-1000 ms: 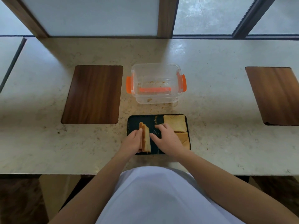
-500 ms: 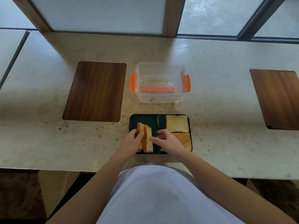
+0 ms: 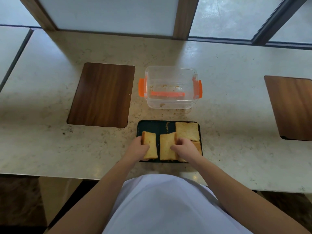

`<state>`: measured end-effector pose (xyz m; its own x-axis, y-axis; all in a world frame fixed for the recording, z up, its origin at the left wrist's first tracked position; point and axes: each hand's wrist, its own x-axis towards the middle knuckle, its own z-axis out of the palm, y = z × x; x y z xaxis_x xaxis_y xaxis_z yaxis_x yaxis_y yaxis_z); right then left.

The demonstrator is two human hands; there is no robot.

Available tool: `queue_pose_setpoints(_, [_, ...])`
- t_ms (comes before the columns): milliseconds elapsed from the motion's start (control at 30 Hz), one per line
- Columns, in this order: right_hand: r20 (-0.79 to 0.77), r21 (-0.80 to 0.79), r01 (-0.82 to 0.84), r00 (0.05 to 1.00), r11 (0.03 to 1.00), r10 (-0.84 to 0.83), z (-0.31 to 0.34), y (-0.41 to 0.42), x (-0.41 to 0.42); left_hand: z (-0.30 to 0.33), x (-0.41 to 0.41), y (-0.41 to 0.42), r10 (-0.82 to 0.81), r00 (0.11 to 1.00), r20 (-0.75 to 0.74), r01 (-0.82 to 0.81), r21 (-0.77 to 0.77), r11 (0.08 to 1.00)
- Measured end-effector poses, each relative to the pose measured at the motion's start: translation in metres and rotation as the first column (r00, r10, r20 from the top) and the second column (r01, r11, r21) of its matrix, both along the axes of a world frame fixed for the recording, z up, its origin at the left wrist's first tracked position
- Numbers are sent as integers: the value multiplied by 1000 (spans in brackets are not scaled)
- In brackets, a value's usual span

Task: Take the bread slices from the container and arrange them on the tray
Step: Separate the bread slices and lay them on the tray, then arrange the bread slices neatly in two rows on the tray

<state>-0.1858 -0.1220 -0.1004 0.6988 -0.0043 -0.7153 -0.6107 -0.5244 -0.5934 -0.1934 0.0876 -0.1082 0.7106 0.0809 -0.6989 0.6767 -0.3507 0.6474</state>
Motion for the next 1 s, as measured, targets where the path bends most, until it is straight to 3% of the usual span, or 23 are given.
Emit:
queue_pose_setpoints(67, [-58, 104, 93, 995, 990, -87, 7, 2, 4, 1, -1, 7, 97, 995, -31, -99, -68, 993])
queue_pose_setpoints(133, [-174, 255, 303, 948, 918, -265, 14, 7, 11, 2, -2, 18, 250, 964, -93, -262, -152, 953])
queue_pose_setpoints(233, [-442, 458, 660, 750, 595, -492, 21, 22, 15, 2, -8, 40, 432, 889, -150, -455, -198, 868])
queue_pose_setpoints(300, [-564, 454, 780, 626, 431, -538, 19, 36, 15, 1, -14, 51, 468, 876, -113, -482, -202, 853])
queue_pose_setpoints(433, [-594, 292, 839, 535, 458, -601, 5, 68, 19, 2, -24, 63, 536, 840, -80, -539, -229, 810])
queue_pose_setpoints(567, [-626, 273, 890, 453, 365, -635, -6, 93, 19, 10, -32, 65, 573, 816, -78, -570, -275, 774])
queue_pose_setpoints(767, [-632, 247, 881, 463, 404, -622, -7, 106, 15, 12, -42, 64, 551, 830, -82, -553, -249, 795])
queue_pose_setpoints(1000, [-647, 327, 896, 444, 300, -620, -6, 97, 7, 11, -52, 59, 490, 866, -97, -499, -208, 841])
